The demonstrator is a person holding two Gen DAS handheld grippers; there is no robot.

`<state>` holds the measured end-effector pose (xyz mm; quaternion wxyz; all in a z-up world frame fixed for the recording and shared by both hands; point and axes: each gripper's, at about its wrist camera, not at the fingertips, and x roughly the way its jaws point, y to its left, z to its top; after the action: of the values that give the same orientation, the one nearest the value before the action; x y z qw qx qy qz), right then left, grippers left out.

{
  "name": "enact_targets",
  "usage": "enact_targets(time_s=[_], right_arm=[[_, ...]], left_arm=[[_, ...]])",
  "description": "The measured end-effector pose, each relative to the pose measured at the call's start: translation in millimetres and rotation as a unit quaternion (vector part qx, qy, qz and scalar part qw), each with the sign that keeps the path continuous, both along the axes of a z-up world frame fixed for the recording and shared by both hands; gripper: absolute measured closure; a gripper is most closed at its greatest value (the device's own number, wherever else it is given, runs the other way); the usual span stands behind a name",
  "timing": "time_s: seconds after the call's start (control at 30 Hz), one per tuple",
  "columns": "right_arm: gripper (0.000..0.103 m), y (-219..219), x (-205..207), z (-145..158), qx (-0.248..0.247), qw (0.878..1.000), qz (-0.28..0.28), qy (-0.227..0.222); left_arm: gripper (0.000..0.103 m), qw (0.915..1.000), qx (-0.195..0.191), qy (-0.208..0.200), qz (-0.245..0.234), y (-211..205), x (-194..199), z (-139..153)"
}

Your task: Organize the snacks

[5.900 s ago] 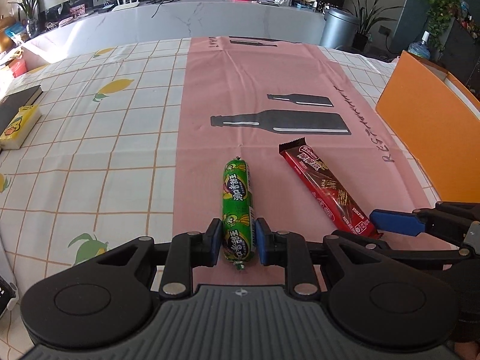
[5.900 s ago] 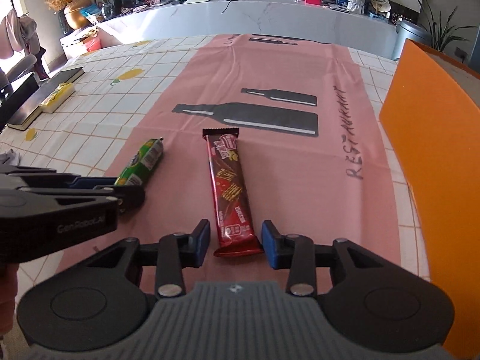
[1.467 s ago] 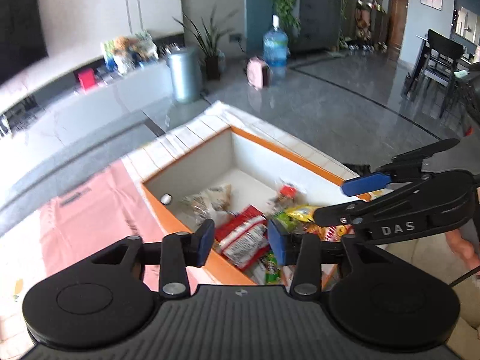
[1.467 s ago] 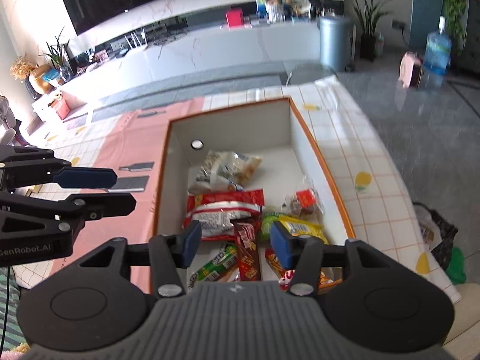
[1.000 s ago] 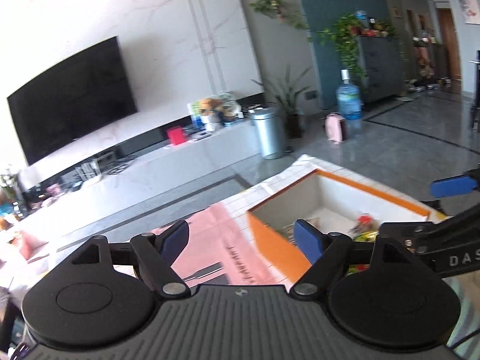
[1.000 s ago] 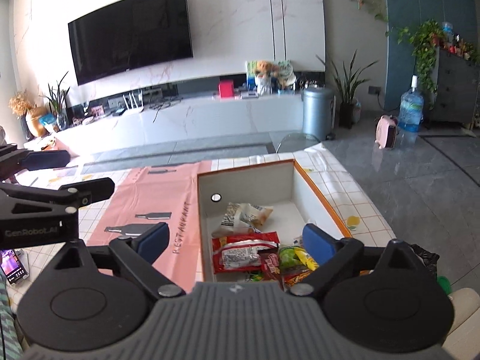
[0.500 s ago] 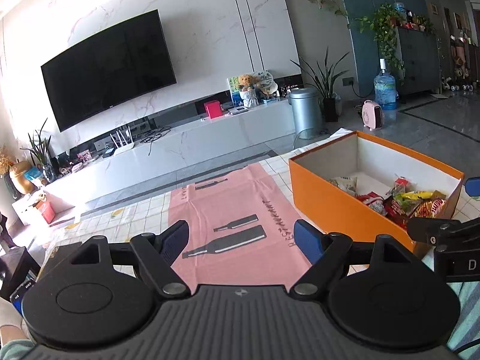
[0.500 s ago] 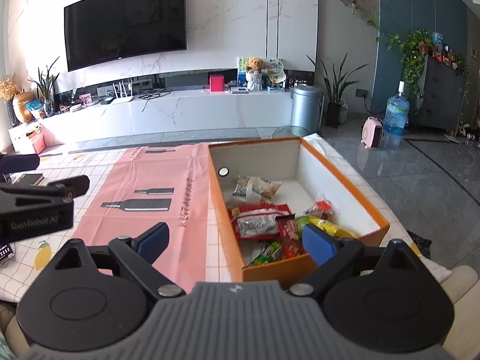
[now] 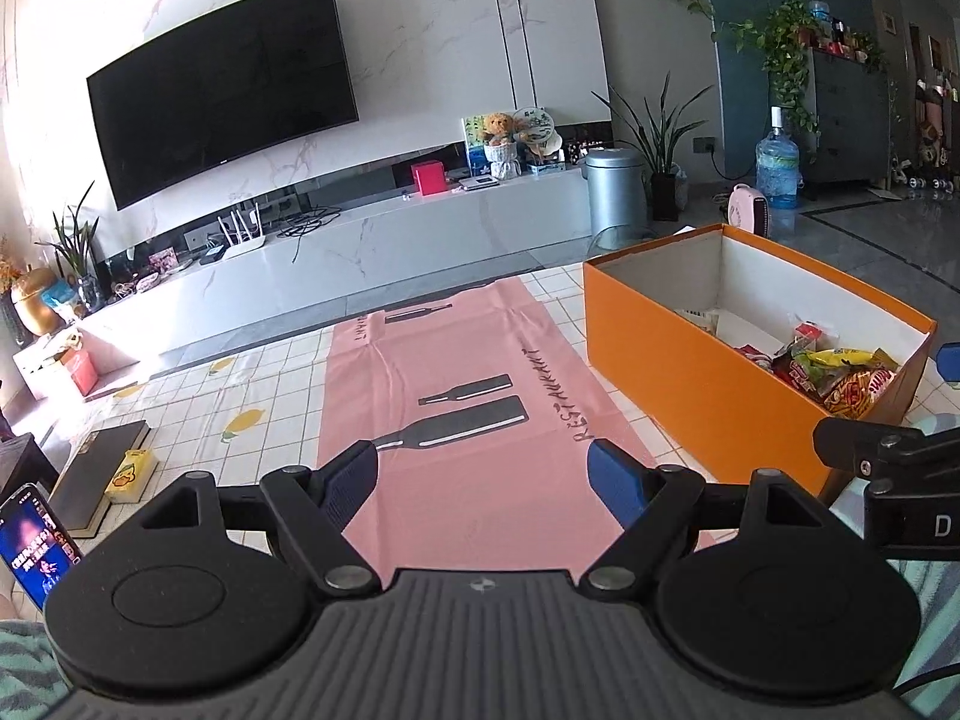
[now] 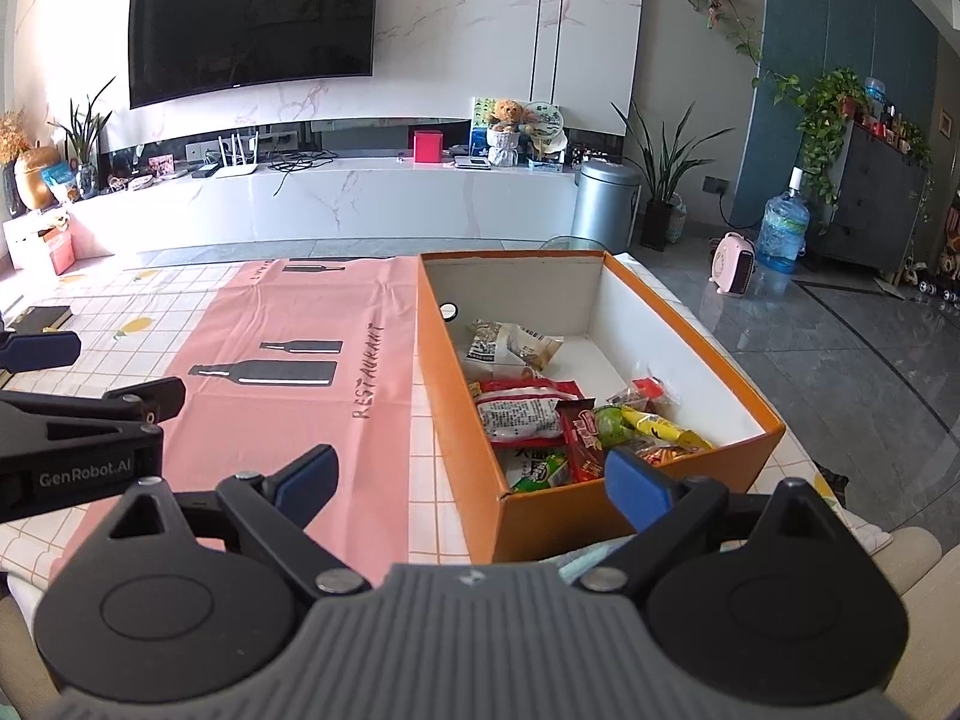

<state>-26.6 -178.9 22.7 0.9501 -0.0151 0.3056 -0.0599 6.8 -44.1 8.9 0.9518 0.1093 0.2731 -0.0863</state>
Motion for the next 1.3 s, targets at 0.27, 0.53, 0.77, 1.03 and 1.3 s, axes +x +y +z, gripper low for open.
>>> enact_targets(time_s=[0.27, 0.53, 0.77, 1.03, 1.3], right_arm=[[0.010, 2.0, 1.6, 0.0, -0.002, 1.000, 0.003, 0.001], [0.010, 0.7, 4.2, -1.9, 0.001, 1.000, 0.005, 0.004], [0.010, 0.2, 5.6, -3.1, 0.002, 1.000, 0.005, 0.005], [0.010, -0.1, 6.1, -4.4, 0.003, 1.000, 0.005, 0.006], [0.010, -1.3, 6.3, -4.4, 0.003, 1.000, 0.006, 0.007]], left_arm=[[0.010, 0.9999, -0.001, 0.004, 0.009, 3.8, 1.9, 1.3], [0.010, 0.9999, 0.000, 0.009, 0.008, 1.3, 1.9, 1.5], [0.010, 0.9999, 0.001, 0.015, 0.008, 0.8, 3.2, 1.3], [0.010, 0.9998, 0.000, 0.015, 0.008, 0.9, 3.3, 1.5], [0.010, 0.9998, 0.000, 0.017, 0.009, 0.8, 3.4, 1.5]])
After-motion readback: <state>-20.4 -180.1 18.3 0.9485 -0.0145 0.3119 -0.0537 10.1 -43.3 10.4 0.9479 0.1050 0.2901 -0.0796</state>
